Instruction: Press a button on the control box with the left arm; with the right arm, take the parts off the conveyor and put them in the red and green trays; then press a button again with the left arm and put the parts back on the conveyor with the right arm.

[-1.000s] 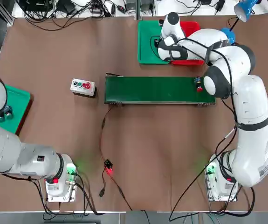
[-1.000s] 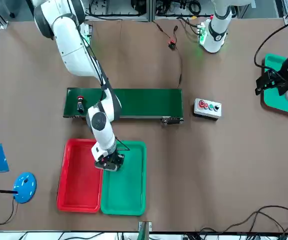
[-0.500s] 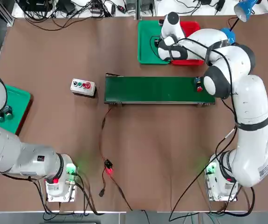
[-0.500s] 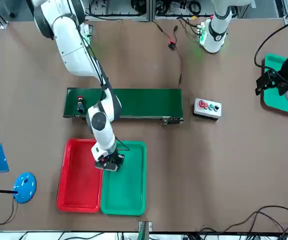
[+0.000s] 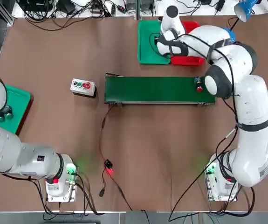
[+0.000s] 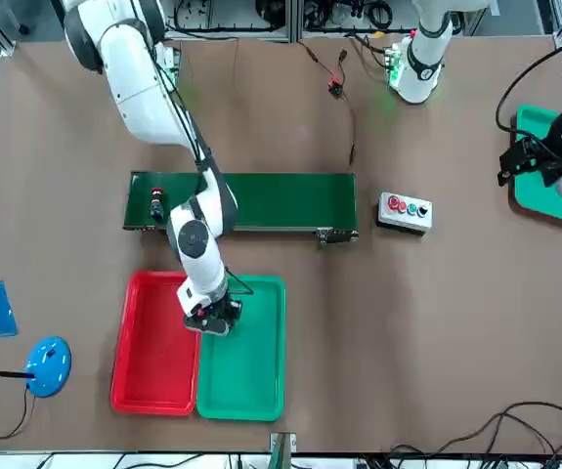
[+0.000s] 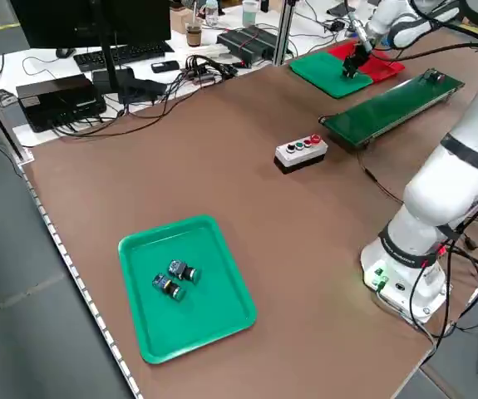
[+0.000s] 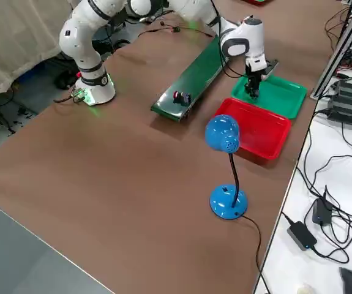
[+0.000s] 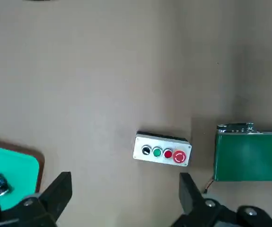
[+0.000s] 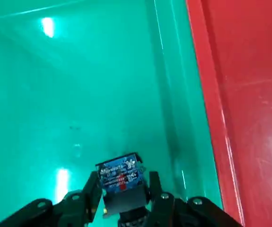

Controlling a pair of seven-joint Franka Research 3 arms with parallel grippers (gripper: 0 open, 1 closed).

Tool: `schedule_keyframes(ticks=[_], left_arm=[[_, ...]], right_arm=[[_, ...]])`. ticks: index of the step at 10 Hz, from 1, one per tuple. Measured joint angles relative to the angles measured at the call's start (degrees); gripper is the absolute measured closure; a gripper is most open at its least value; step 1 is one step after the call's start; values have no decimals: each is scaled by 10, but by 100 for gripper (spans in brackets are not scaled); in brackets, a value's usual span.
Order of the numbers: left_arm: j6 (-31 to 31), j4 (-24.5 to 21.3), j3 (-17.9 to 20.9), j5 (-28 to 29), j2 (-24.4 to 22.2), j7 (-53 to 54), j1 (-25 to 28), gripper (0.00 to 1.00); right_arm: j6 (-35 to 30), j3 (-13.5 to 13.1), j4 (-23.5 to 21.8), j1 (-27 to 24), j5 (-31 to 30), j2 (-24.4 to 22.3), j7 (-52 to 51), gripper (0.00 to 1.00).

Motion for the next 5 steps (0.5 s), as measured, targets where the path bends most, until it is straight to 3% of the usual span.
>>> schedule_keyframes(ticks=[3, 5], left_arm=[[0, 0, 1, 0, 0, 0, 4, 0], [0, 0, 1, 0, 0, 0, 5, 0]], right_arm=[[-128, 4, -1, 22, 4, -76, 15, 54], [-150, 7, -40, 52, 10, -132, 46, 54]])
